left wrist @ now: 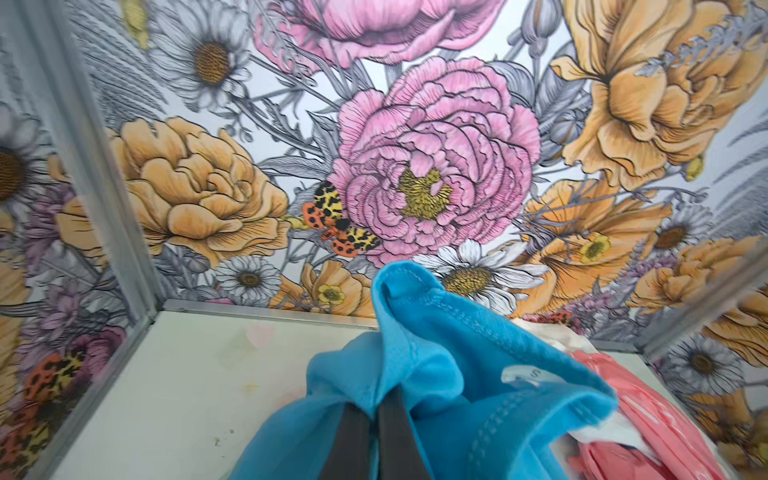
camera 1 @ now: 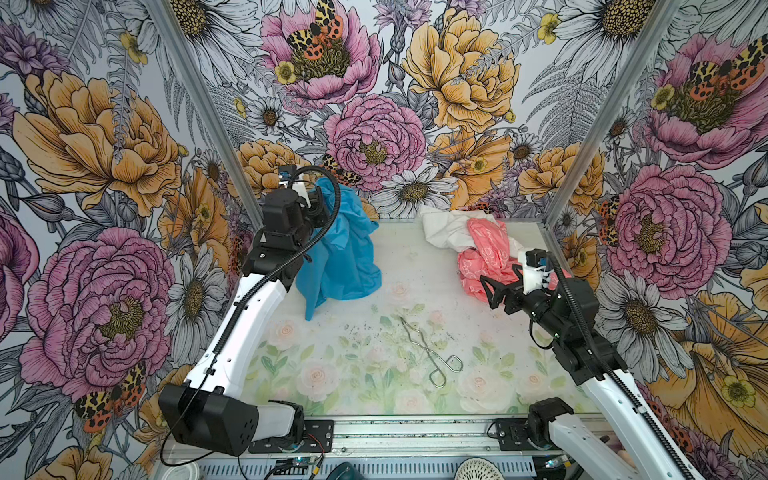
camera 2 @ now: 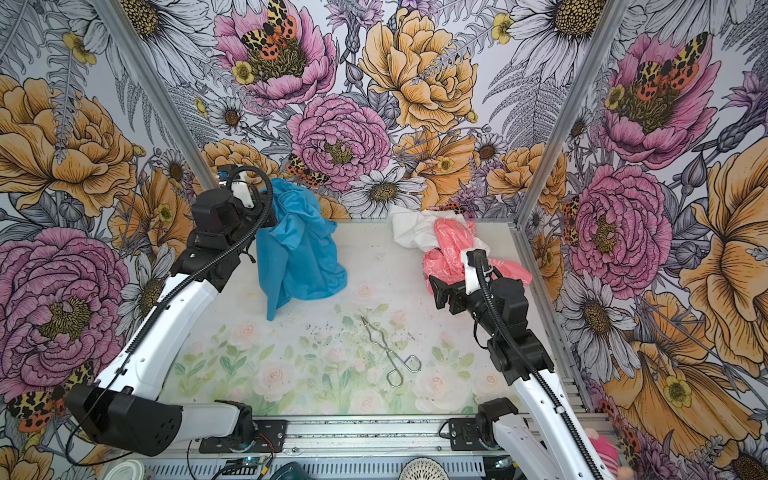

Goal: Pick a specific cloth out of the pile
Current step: 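Lift the blue shirt and carry it toward the near corner with the left gripper, then lower the blue shirt onto the table and open the left gripper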

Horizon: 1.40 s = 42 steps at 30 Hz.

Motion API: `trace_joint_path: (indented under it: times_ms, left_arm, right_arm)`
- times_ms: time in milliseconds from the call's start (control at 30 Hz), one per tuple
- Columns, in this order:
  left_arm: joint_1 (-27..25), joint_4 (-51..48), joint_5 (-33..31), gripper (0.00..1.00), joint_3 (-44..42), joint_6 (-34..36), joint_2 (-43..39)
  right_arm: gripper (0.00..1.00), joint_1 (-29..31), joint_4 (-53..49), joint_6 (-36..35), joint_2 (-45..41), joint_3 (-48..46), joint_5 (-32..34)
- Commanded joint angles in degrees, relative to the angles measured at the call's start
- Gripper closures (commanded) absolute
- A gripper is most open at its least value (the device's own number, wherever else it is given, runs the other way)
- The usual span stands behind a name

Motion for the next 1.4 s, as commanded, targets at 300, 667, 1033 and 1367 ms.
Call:
trace_joint_path:
  times_ms: [300,667,1033,1367]
  left_arm:
    - [7.4,-0.6,-11.9,1.0,13.4,6.0,9.6]
    - [-0.2,4.6,-13.7,1.0,5.2,5.6,17.2]
    - [-8.6,8.9,-12.3,1.0,-7.9,-0.1,24.7]
    - [-10.1,9.1,-6.9,1.0,-15.3,-6.0,27.6]
  right_arm:
    - [0.0,0.4,0.2,-0.3,0.1,2.2,-0.9]
    - [0.0,0.4,0.2,-0.3,-0.6,1.4,-0.5]
    - [0.01,0.4,0.1,-0.1,-0.8,0.7,-0.4]
    - [0.0,0.4,0.1,-0.2,-0.9,0.0,-0.3]
